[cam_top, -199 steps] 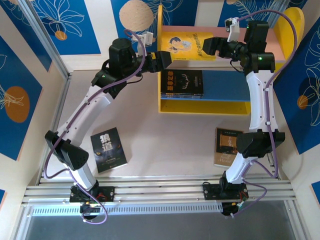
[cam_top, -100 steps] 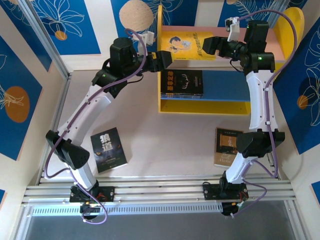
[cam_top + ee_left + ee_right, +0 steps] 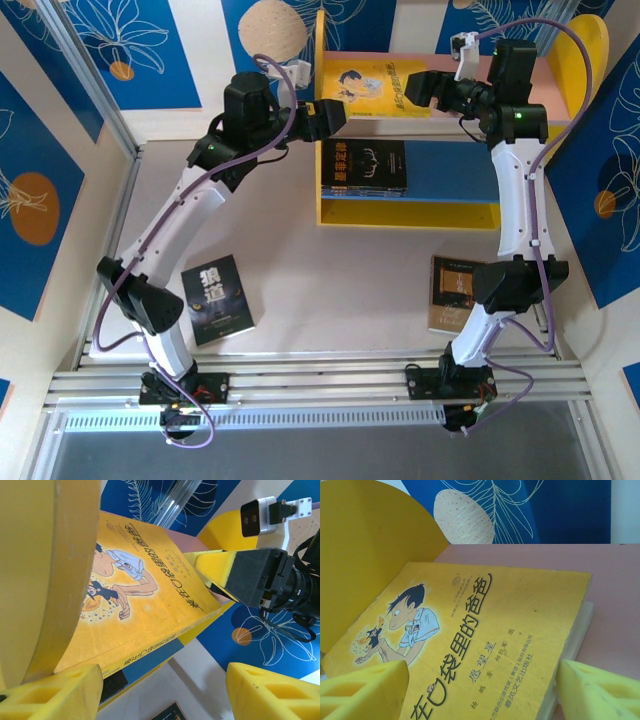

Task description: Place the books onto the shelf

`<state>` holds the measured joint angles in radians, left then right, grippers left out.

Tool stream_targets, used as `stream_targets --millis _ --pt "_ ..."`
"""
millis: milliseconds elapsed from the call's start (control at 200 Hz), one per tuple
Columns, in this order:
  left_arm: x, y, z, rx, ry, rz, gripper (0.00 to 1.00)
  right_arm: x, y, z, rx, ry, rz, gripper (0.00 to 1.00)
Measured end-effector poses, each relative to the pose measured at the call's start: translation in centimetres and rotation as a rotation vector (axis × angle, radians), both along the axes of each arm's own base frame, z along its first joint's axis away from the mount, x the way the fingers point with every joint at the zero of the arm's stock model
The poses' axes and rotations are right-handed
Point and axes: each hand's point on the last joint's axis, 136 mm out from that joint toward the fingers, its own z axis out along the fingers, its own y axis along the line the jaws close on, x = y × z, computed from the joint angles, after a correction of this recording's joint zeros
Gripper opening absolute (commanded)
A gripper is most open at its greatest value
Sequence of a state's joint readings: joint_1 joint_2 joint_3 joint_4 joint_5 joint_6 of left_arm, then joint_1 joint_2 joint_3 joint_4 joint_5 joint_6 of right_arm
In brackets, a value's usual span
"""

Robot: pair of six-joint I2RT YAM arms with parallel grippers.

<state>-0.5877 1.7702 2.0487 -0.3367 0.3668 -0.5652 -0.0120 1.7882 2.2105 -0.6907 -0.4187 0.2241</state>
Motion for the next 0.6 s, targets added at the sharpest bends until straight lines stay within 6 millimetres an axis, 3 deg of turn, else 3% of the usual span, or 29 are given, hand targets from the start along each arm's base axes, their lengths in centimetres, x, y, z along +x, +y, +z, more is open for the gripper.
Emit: stream_targets --millis 600 --pt "0.34 0.02 -0.05 0.022 -0.001 0.010 0.67 0.46 0.04 0.09 0.003 -0.013 0.007 0.80"
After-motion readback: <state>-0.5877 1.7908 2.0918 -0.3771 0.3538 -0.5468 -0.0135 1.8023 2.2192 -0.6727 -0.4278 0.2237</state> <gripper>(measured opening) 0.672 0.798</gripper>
